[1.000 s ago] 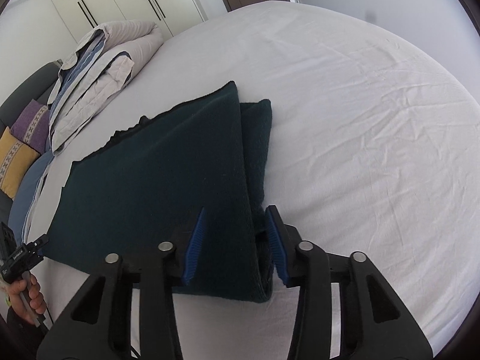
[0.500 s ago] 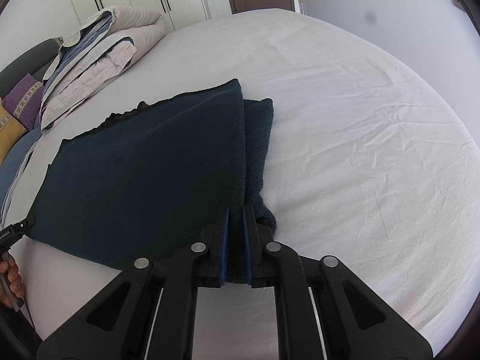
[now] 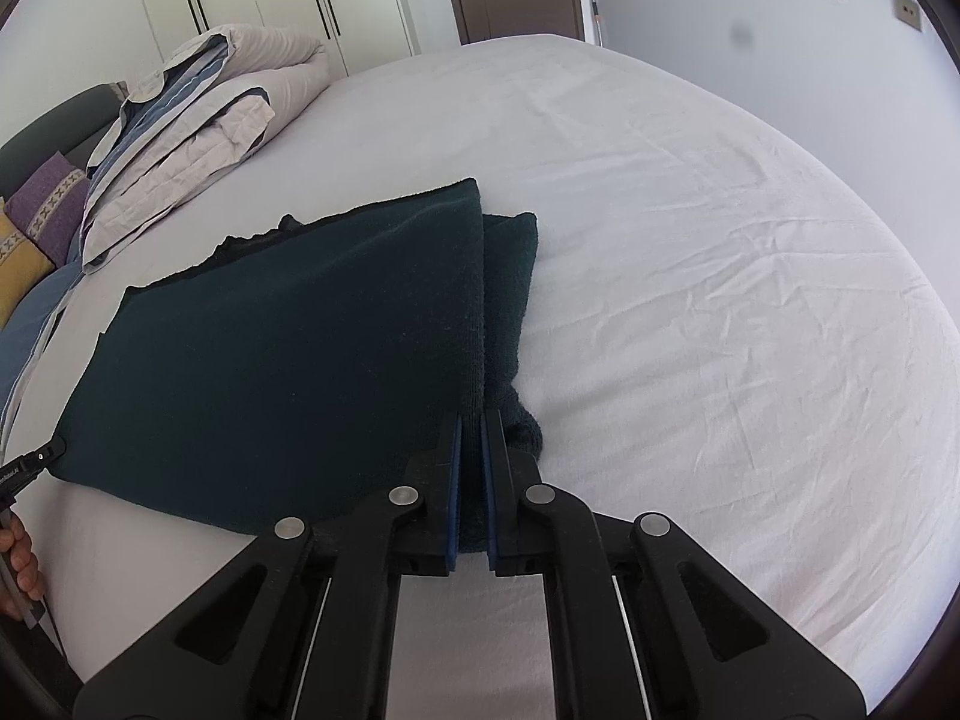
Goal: Fold small clothes
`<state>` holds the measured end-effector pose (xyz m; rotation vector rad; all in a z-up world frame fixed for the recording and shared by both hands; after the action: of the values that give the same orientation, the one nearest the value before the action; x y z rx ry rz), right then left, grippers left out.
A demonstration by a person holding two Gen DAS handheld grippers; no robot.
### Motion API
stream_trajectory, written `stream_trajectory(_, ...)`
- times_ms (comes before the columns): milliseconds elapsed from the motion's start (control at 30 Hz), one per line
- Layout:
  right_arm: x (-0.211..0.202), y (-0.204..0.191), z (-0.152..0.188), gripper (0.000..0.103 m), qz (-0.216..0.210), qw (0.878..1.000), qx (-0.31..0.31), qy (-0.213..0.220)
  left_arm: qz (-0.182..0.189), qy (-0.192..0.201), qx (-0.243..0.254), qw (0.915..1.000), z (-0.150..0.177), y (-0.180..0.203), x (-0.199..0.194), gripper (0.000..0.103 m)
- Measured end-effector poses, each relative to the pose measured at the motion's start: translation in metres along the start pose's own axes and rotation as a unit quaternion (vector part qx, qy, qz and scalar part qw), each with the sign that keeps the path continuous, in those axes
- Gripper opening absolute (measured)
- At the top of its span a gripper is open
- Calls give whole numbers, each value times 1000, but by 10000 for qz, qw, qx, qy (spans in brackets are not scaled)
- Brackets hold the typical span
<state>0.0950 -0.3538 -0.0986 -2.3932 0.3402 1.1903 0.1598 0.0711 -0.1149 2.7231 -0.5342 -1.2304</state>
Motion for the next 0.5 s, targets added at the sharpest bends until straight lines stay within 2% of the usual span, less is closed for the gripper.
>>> stream_trajectory(500,3,18,15,5,-82,9996,249,-134,28,-70,43,10000,22,-3,-7,6)
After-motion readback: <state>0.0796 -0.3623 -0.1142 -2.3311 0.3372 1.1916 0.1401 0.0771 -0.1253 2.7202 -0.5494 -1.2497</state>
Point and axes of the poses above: each gripper's, at about its wrist camera, not at the fingertips, and x roughly the way its jaws point, y to its right, z to its underside, the point moved 3 cm from there along x, roughly the way its jaws point, and after that the axes turned 12 degrees about x, right-handed, at the moved point
